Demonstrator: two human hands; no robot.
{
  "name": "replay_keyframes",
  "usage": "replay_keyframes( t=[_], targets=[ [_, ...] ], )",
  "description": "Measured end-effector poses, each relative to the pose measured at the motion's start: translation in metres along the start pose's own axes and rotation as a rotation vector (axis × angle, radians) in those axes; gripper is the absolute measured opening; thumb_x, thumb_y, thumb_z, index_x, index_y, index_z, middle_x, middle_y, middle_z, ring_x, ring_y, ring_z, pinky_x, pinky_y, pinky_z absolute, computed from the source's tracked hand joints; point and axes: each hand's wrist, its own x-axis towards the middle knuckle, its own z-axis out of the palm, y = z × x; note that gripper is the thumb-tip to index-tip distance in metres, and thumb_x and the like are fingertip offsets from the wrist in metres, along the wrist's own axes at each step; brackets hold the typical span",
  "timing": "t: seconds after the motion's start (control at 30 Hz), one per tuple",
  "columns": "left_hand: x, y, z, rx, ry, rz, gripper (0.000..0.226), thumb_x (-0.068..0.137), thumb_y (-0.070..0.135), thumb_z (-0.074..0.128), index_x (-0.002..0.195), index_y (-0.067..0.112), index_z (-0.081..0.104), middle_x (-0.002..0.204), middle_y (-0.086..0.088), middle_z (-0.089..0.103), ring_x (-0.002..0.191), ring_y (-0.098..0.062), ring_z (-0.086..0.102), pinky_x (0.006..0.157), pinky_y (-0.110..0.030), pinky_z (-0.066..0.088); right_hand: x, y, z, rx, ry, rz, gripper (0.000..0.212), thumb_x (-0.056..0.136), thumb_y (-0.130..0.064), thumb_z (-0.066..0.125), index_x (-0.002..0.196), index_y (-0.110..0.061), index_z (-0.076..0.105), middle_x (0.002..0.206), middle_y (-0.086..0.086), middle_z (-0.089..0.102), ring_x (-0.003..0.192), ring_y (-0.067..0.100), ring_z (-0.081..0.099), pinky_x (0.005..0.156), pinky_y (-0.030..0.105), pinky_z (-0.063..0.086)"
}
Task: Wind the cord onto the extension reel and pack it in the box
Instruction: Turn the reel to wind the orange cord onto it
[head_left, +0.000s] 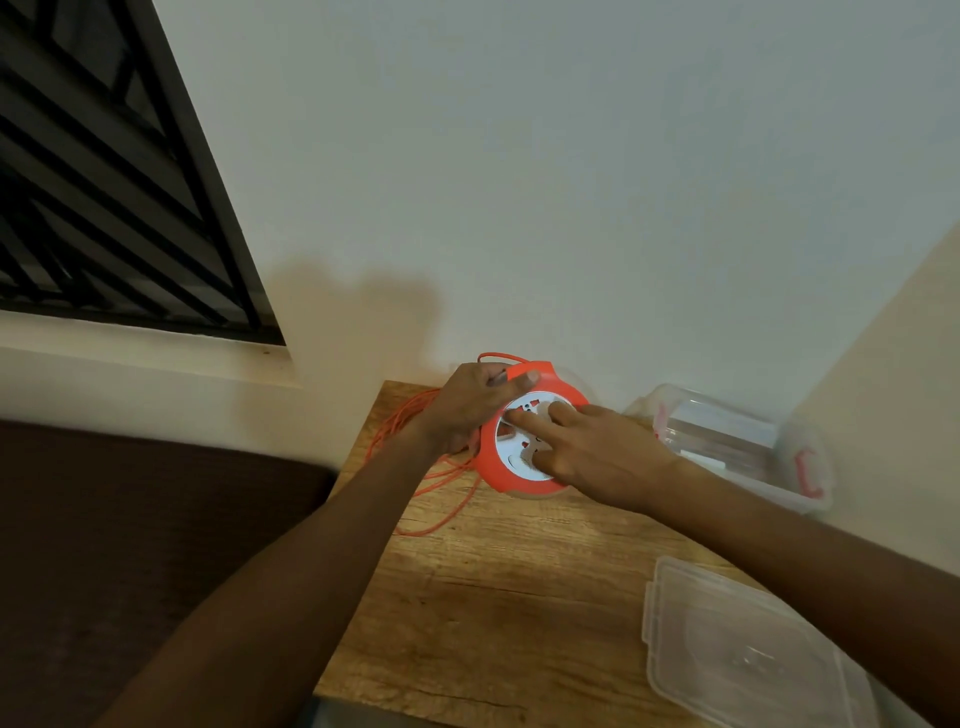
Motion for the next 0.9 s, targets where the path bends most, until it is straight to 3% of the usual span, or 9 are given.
replay_keyframes(
  t=[0.1,0.23,0.37,0.47,0.53,0.7,0.83,0.9],
  targets=[
    [0.0,0.0,-0.002,-0.034,0.015,-0.007,0.053,0.099,0.041,0.07,0.107,-0.011,0.066,0.103,-0.036,0.07,0.076,-0.034,0.072,0.062,-0.032,0.063,-0.001,0.001,-0.003,-0.004,-0.01,0.06,0.043,0.077,-0.013,0.08,0.117,-0.015,0.065,0.149,0.019,0.038,0.113,0.038,0.052,0.076,0.048,0.057],
    [0.0,0.002,-0.003,-0.079,0.036,-0.02,0.042,0.099,0.041,0.071,0.102,-0.001,0.072,0.099,-0.024,0.076,0.077,-0.03,0.076,0.069,-0.037,0.065,0.0,-0.004,-0.001,-0.015,-0.003,0.09,0.04,0.086,-0.016,0.072,0.123,-0.02,0.059,0.149,0.022,0.034,0.116,0.043,0.052,0.079,0.05,0.056],
    [0.001,0.004,-0.003,-0.088,0.033,-0.013,0.055,0.099,0.043,0.07,0.114,-0.01,0.068,0.109,-0.031,0.072,0.092,-0.047,0.073,0.081,-0.048,0.064,0.002,-0.006,-0.001,-0.012,0.052,0.097,0.052,0.086,-0.012,0.067,0.132,-0.024,0.046,0.144,0.025,0.038,0.104,0.042,0.056,0.073,0.047,0.054],
    [0.002,0.007,0.001,-0.114,0.028,0.013,0.059,0.099,0.045,0.07,0.112,-0.013,0.065,0.106,-0.033,0.07,0.087,-0.037,0.07,0.083,-0.047,0.062,0.006,-0.008,-0.004,-0.03,0.071,0.173,0.061,0.078,-0.009,0.07,0.132,-0.021,0.045,0.137,0.026,0.045,0.092,0.039,0.058,0.063,0.043,0.054],
    [0.003,0.008,0.002,-0.114,0.034,0.027,0.062,0.099,0.044,0.069,0.112,-0.016,0.063,0.105,-0.037,0.067,0.089,-0.032,0.067,0.083,-0.046,0.061,0.009,-0.013,-0.004,-0.044,0.072,0.209,0.057,0.08,-0.01,0.069,0.131,-0.019,0.044,0.138,0.027,0.042,0.093,0.041,0.058,0.065,0.044,0.054],
    [0.007,0.01,0.0,-0.167,0.021,0.035,0.051,0.099,0.043,0.07,0.105,-0.008,0.071,0.099,-0.027,0.074,0.082,-0.025,0.074,0.075,-0.038,0.064,0.013,-0.011,-0.009,-0.089,0.097,0.273,0.051,0.08,-0.011,0.068,0.127,-0.022,0.049,0.134,0.028,0.048,0.089,0.041,0.06,0.065,0.044,0.055],
    [0.012,0.013,-0.001,-0.161,0.051,0.013,0.033,0.099,0.04,0.071,0.084,0.012,0.075,0.078,-0.003,0.078,0.068,-0.016,0.075,0.061,-0.027,0.063,0.017,-0.001,-0.015,-0.106,0.138,0.321,0.054,0.076,-0.013,0.07,0.126,-0.027,0.054,0.112,0.021,0.061,0.076,0.036,0.061,0.058,0.038,0.048],
    [0.015,0.014,-0.003,-0.168,0.058,0.002,0.036,0.099,0.04,0.071,0.087,0.007,0.074,0.08,-0.004,0.079,0.065,-0.016,0.076,0.058,-0.027,0.062,0.016,0.005,-0.014,-0.109,0.156,0.305,0.057,0.072,-0.014,0.072,0.125,-0.029,0.056,0.098,0.018,0.062,0.071,0.033,0.058,0.056,0.036,0.045]
  ],
)
